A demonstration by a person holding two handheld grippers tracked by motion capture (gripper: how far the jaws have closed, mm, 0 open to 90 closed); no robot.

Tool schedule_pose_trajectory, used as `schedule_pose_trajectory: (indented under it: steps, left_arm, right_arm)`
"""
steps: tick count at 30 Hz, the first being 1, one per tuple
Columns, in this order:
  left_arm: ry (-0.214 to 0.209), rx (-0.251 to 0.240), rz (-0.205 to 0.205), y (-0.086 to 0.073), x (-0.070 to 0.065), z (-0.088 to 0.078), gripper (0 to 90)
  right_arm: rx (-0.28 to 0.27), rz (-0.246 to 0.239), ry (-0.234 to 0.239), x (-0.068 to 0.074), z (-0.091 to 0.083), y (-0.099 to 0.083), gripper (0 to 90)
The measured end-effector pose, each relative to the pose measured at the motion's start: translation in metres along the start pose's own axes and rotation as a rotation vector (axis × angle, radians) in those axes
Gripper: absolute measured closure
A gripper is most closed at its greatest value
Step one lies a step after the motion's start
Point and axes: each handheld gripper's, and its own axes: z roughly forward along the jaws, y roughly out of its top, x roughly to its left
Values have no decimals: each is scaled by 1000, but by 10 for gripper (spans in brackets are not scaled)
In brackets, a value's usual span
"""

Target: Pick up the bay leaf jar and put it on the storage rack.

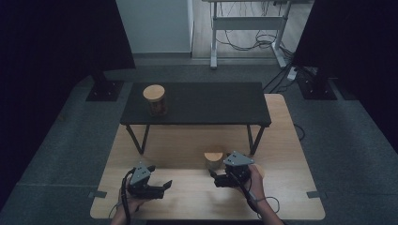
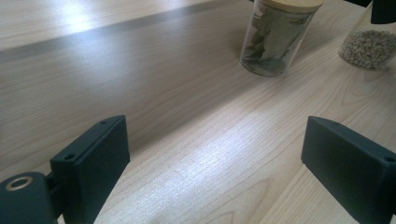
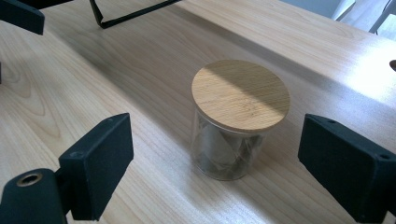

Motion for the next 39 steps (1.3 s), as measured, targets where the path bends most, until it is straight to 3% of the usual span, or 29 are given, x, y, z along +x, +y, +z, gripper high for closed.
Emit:
schedule_pose_trajectory:
  steps: [12, 18, 39]
  left_arm:
    - [-1, 13, 4, -1, 1, 2, 75]
    - [-1, 12, 5, -1, 0, 2, 75]
    - [-6, 9, 15, 0, -1, 1, 75]
  right_arm:
    - [22, 11, -13, -1, 13, 4, 98]
    - [41, 44, -30, -1, 19, 8, 101]
    - [101, 105, -117, -1, 45, 17, 95]
